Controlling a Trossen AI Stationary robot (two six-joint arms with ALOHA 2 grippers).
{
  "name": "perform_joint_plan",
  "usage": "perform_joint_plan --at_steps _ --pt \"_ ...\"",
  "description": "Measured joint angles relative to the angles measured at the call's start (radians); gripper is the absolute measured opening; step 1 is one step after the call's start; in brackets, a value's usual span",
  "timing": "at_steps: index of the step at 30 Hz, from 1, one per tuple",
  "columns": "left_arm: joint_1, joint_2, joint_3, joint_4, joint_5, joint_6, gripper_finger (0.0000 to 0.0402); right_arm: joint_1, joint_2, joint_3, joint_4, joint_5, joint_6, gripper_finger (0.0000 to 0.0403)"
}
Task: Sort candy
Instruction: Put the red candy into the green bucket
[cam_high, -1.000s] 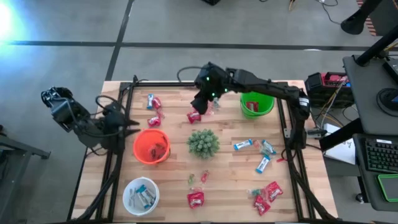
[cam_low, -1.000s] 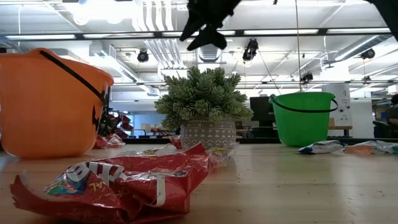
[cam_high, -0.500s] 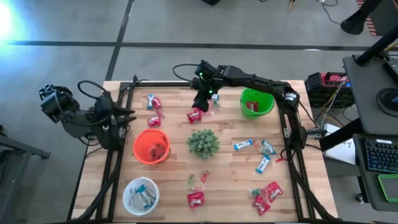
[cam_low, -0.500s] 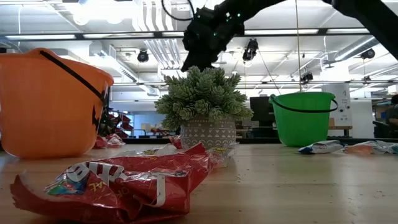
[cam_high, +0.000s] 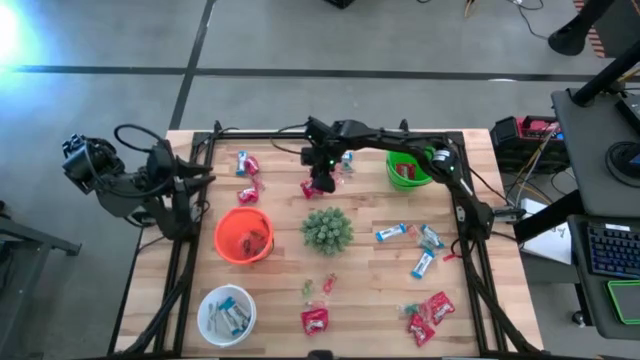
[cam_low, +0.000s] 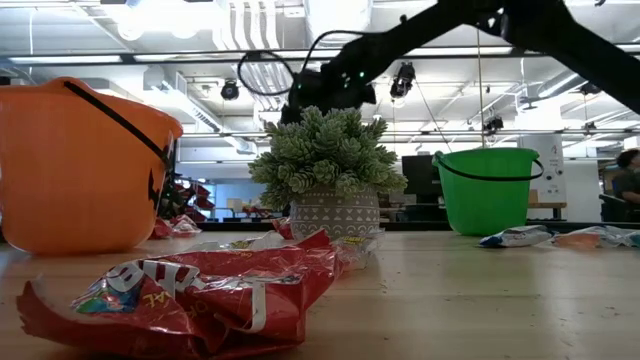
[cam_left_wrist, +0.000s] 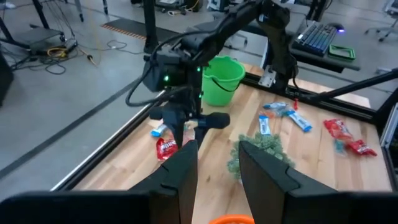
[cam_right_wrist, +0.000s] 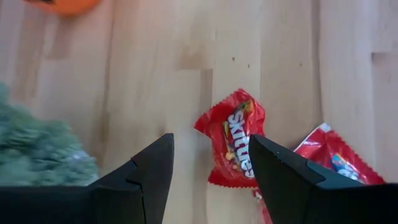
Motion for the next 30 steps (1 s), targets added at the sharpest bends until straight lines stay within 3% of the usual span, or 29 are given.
perform_joint_plan --at_steps 7,25,30 --pt "0.000 -0.010 -0.008 0.001 0.000 -0.005 0.0100 -0.004 0.049 0.009 0.003 0.027 -0.073 0.0201" --pt "0.000 -0.016 -0.014 0.000 0.000 -0.002 0.0100 -0.010 0.112 0.008 0.026 0.070 -0.018 0.0201" --pt "0.000 -0.016 -0.014 0.000 0.000 -0.002 0.0100 -0.010 0.116 0.008 0.026 0.070 0.014 0.0171"
